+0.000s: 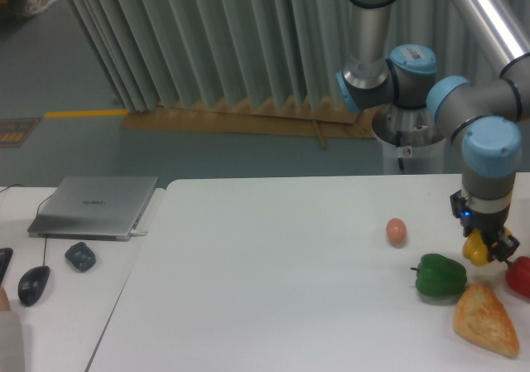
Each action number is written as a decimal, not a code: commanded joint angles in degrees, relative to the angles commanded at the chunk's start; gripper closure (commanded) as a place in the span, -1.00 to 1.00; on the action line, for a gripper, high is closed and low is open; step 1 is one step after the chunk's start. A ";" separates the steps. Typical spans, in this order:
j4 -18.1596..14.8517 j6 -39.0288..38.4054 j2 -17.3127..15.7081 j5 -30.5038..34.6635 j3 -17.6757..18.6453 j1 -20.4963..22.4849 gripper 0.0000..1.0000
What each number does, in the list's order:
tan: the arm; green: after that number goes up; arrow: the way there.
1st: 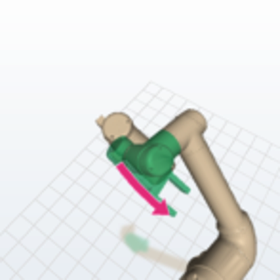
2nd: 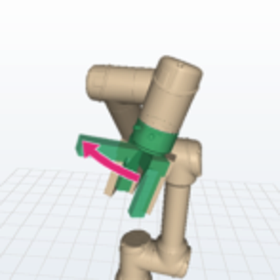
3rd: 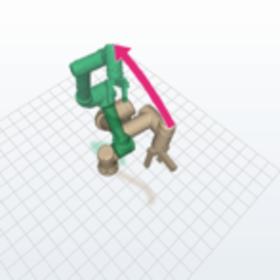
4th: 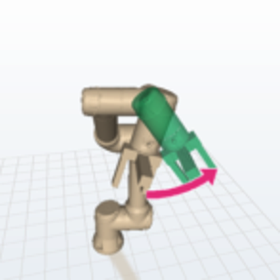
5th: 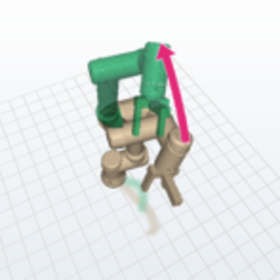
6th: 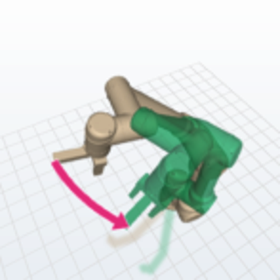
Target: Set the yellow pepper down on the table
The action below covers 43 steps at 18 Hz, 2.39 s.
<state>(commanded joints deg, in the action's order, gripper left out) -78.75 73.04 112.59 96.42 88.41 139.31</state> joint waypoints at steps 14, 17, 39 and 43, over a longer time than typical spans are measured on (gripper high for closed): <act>2.55 0.61 -0.09 2.81 0.44 -0.09 -1.00; 6.05 0.70 -0.70 1.94 -0.35 0.00 -1.00; -13.97 6.07 -13.71 -5.70 -5.80 -3.60 -1.00; -16.87 5.63 -14.68 -6.94 -5.62 -5.63 -1.00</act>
<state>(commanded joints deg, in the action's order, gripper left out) -95.62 78.66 97.91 89.47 82.79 133.68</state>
